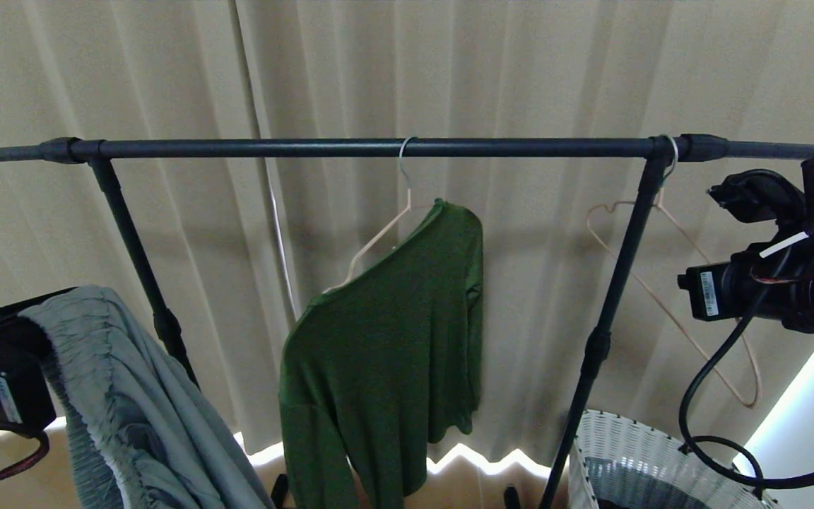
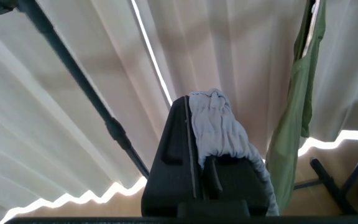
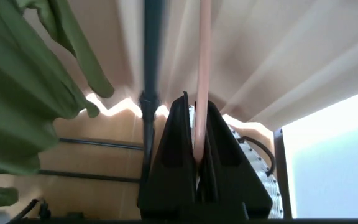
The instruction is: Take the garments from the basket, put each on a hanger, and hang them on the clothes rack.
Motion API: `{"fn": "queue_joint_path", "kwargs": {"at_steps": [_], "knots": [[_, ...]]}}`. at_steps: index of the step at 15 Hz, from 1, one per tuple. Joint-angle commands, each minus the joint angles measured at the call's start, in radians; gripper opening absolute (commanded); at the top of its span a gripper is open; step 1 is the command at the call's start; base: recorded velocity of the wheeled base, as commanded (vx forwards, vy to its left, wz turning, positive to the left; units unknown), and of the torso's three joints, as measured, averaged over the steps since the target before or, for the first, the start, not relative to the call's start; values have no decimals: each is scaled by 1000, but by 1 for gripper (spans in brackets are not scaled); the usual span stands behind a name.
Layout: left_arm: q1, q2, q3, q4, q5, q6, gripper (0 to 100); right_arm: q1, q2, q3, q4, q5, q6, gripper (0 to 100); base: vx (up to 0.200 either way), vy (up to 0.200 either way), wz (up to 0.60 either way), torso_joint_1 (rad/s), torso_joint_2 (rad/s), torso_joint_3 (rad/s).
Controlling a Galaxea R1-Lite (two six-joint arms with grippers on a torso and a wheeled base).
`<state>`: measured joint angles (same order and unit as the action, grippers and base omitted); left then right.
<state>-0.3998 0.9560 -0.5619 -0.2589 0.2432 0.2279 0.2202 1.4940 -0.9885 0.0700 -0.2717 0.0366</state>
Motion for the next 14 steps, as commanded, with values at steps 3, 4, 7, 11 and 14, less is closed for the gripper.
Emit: {"fn": "queue_joint_path", "kwargs": {"at_steps": [3,4,7,11,14], "knots": [[1,1,10,0,1,1,0,-5,-41,1,-9,0,2,0,0,0,0,0,0,0],[-1,1,8,0,1,1,0,-10,-58,1,-10,0,2,0,0,0,0,0,0,0],[1,1,8,0,1,1,0,-10,-113,2,-12,0,2,0,0,0,0,0,0,0],[1,1,16,0,1,4,0,-12,-166,25,-12,0,17,0,0,0,0,0,0,0],[2,1,17,0,2,21,0,-10,-222,73,-12,0,16,0,0,0,0,0,0,0]]}}
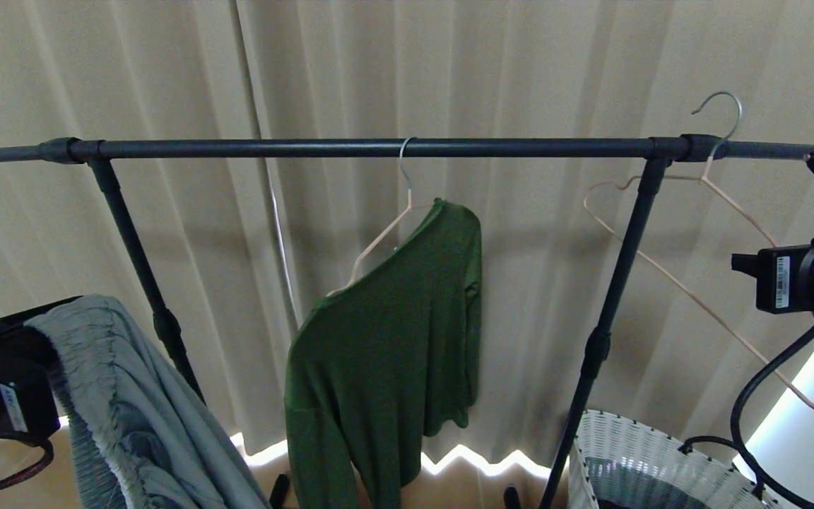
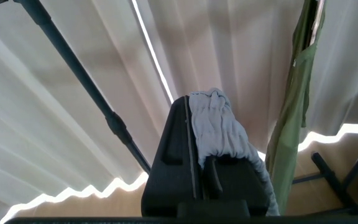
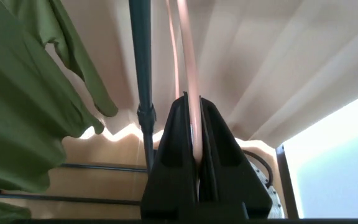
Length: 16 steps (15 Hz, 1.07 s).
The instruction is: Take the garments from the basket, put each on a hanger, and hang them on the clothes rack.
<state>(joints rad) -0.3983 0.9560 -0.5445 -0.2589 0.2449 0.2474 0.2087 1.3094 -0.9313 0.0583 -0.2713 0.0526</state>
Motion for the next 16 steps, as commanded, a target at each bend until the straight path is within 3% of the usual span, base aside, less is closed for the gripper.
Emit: {"fn": "queue_joint_path", "kwargs": {"at_steps": [1,13,16], "knots": [[1,1,0,0,2,7,0,0,-45,19,0,0,0,0,-200,0,0,7,2,2],[1,3,3,0,1,9,0,0,-56,40,-2,1,3,0,-200,0,0,0,2,4],[1,12,8,0,1,38,0,0,-99,88,-31,7,0,0,0,0,0,0,0,0]]}}
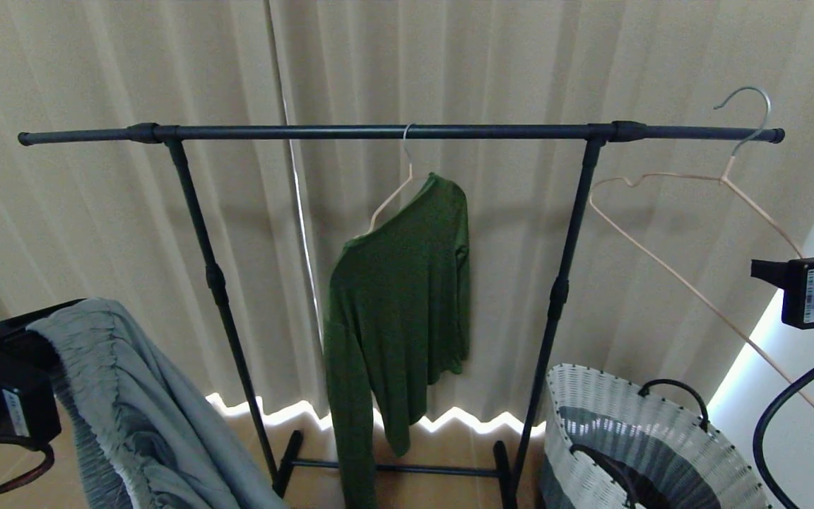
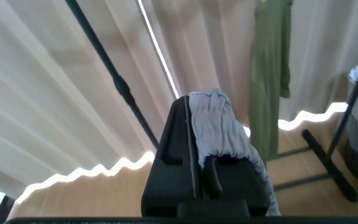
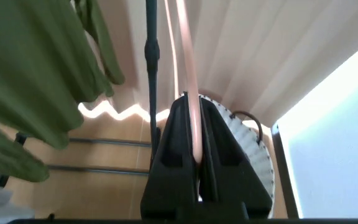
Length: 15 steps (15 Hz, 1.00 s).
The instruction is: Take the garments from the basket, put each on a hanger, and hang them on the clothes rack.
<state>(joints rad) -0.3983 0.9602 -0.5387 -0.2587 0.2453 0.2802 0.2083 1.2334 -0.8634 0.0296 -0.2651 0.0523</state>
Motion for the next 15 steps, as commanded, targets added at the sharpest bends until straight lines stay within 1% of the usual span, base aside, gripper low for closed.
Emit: {"fn": "queue_joint_path", "kwargs": {"at_steps": [1,4,6,7,8,9,10,11,12,13,15], "knots": [[1,20,-1,-1,0,7,0,0,-37,37,-19,3,-3,0,0,0,0,0,0,0],[1,72,-35,-1,2,5,0,11,-95,60,-43,14,0,0,0,0,0,0,0,0],[1,132,-96,4,14,5,0,57,-153,67,-42,93,0,0,0,0,0,0,0,0],[1,170,-139,7,42,4,0,94,-169,76,-43,144,1,0,0,0,0,0,0,0],[-1,206,-175,9,84,4,0,115,-172,95,-43,168,11,0,0,0,0,0,0,0],[-2,250,-218,7,141,4,0,154,-169,112,-45,190,35,0,0,0,0,0,0,0],[-2,293,-262,9,180,2,0,221,-161,113,-45,204,69,0,0,0,0,0,0,0],[-2,330,-300,7,190,-1,0,295,-149,112,-54,207,103,0,0,0,0,0,0,0],[-2,373,-345,7,192,-9,0,356,-121,118,-89,205,136,0,0,0,0,0,0,0],[-2,410,-385,7,192,-26,0,393,-98,124,-129,205,153,0,0,0,0,0,0,0],[-7,480,-455,9,192,-64,0,468,-66,152,-208,207,159,0,0,0,0,0,0,0]]}}
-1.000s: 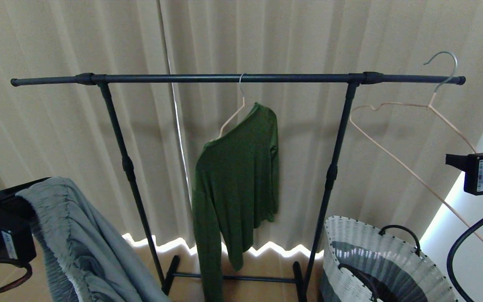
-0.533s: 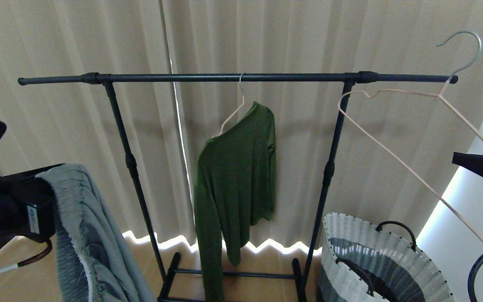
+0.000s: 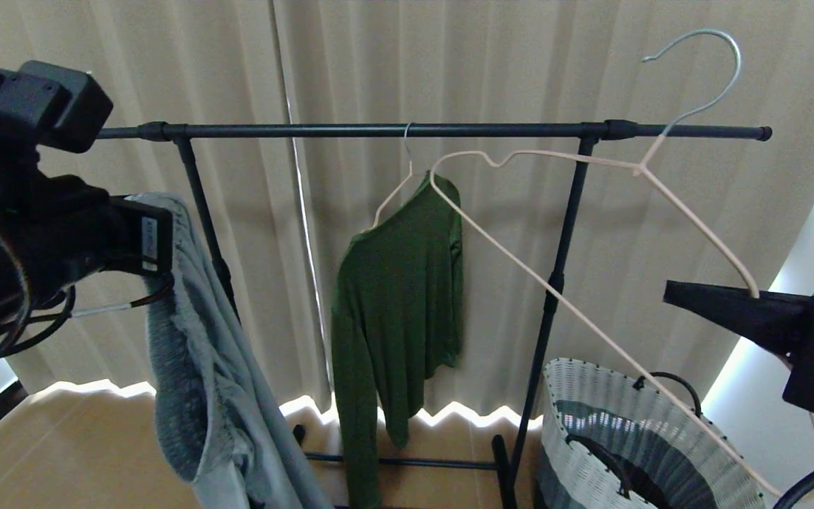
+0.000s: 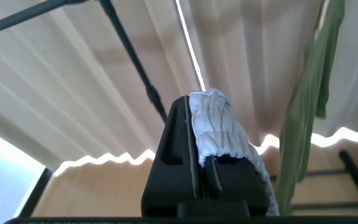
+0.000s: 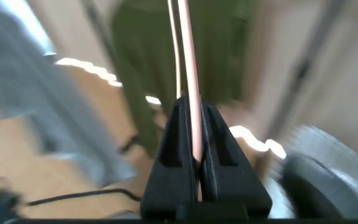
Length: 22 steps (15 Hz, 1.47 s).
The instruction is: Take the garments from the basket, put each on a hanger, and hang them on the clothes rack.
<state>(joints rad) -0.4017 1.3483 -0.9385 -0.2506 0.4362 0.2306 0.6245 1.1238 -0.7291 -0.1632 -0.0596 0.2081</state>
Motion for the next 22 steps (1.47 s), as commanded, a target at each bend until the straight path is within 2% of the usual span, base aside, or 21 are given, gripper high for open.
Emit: {"fn": "queue_joint_path", "kwargs": {"at_steps": [1,5,8,13,18,22], "knots": [[-8,143,-109,2,4,-43,0,127,50,43,-62,1,11,0,0,0,0,0,0,0],[-8,247,-243,10,93,-56,0,328,57,56,-93,0,83,0,0,0,0,0,0,0],[-9,256,-266,8,102,-57,0,413,79,63,-93,-3,106,0,0,0,0,0,0,0],[-28,249,-266,8,102,-65,0,422,191,51,-185,-11,106,0,0,0,0,0,0,0],[-35,246,-263,10,119,-70,0,388,272,2,-200,-16,114,0,0,0,0,0,0,0],[-35,230,-243,37,165,-65,0,382,384,-95,-202,-154,171,0,0,0,0,0,0,0]]}}
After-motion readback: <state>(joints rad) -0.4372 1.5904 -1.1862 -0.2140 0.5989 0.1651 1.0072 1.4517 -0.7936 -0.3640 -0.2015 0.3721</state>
